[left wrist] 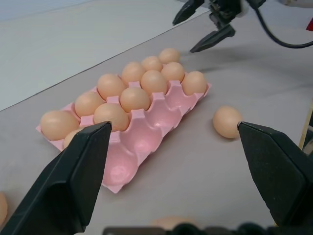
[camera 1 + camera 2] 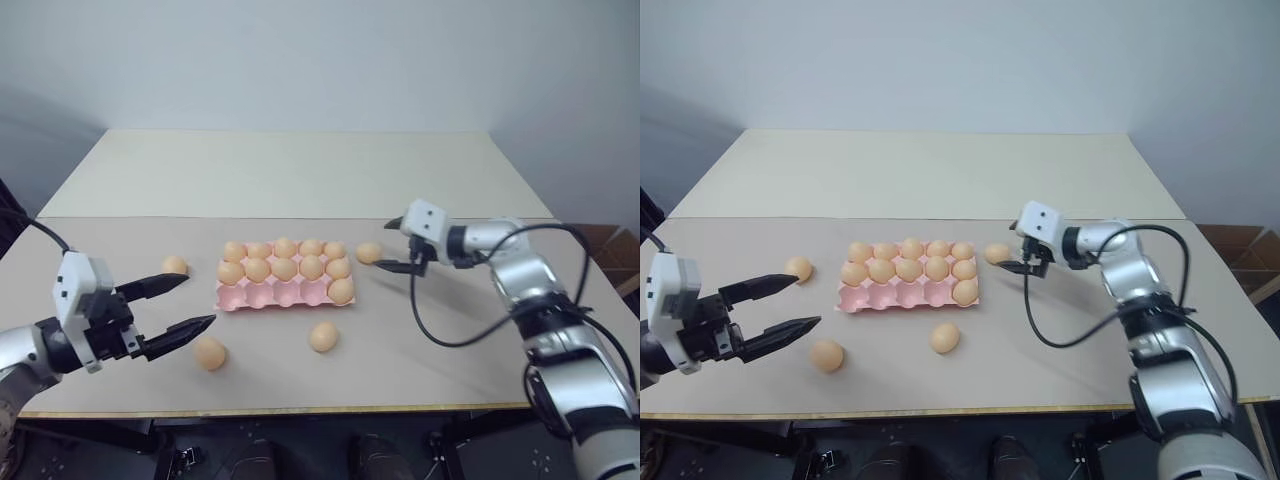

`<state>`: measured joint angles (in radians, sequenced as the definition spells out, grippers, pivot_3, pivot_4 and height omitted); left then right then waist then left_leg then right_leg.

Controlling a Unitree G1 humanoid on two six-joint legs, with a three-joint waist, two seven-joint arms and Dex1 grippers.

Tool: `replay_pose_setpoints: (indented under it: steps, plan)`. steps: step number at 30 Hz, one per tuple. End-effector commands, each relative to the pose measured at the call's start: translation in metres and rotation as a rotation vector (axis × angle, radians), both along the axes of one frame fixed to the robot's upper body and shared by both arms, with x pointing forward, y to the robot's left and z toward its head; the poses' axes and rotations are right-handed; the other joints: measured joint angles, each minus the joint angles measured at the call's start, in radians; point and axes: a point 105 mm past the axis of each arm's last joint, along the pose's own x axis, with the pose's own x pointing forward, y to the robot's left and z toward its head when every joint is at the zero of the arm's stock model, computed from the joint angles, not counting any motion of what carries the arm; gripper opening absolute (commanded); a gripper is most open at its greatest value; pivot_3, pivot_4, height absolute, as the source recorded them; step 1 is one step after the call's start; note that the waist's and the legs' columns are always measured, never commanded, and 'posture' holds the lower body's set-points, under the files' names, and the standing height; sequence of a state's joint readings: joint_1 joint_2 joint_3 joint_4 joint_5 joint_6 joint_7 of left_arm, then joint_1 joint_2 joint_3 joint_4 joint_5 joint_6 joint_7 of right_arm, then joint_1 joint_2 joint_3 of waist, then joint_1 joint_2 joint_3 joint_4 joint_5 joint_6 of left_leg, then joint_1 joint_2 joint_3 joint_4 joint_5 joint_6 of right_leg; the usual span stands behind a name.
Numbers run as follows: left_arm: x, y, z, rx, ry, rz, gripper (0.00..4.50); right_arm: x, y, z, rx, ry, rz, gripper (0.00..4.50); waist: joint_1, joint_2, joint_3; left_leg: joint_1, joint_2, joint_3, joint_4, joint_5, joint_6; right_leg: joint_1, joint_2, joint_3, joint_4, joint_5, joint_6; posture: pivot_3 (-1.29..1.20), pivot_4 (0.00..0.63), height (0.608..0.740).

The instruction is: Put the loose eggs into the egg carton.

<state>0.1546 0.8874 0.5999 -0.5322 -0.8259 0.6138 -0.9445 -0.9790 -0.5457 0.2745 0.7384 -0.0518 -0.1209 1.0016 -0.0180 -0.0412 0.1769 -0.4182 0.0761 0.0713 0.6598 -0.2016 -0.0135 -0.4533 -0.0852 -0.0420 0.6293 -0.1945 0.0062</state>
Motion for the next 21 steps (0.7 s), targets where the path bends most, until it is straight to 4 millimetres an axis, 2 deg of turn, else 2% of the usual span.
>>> replay_pose_setpoints:
  steps: [1,4,9,12,18,21]
  plan:
    - [-0.001,-0.001,0.005,0.016,-0.033,-0.012,4.48,0.012,0.003,0.001,-0.039,-0.038,-0.006,4.50,0.000,0.000,0.000,-0.002,0.000,0.000,0.000,0.000,0.000,-0.002,0.000,0.000,0.000,0.000,0.000,0.00,0.150,0.740]
    - [-0.004,-0.001,0.005,0.019,-0.032,-0.011,4.48,0.021,0.008,-0.008,-0.074,-0.032,-0.038,4.50,0.000,0.000,0.000,-0.005,0.000,0.000,0.000,0.000,0.000,-0.004,0.000,0.000,-0.001,0.005,-0.006,0.00,0.150,0.740]
    - [-0.006,-0.001,0.005,0.023,-0.031,-0.003,4.48,0.028,0.014,-0.017,-0.105,-0.026,-0.080,4.50,-0.001,0.000,0.000,-0.004,0.000,0.000,0.000,0.000,0.000,-0.004,0.000,0.000,0.000,0.005,-0.006,0.00,0.150,0.740]
    - [-0.006,0.000,0.006,0.025,-0.038,0.009,4.50,0.027,0.015,-0.020,-0.105,-0.005,-0.073,3.88,-0.003,0.000,0.000,-0.004,0.000,0.000,0.000,0.000,0.000,-0.004,0.000,0.000,0.001,0.005,-0.005,0.00,0.150,0.740]
    - [-0.007,-0.001,0.006,0.031,-0.038,0.018,4.50,0.027,0.014,-0.021,-0.092,-0.002,-0.074,1.92,-0.003,0.001,0.000,-0.003,0.002,0.000,0.000,0.000,-0.001,-0.004,0.002,0.000,0.001,0.005,-0.005,0.00,0.150,0.740]
    - [-0.006,-0.002,0.007,0.034,-0.038,0.017,4.50,0.030,0.011,-0.009,-0.068,-0.042,-0.090,1.65,-0.003,0.001,0.000,-0.003,0.003,0.000,0.000,0.000,-0.001,-0.004,0.004,0.000,0.001,0.005,-0.006,0.00,0.150,0.740]
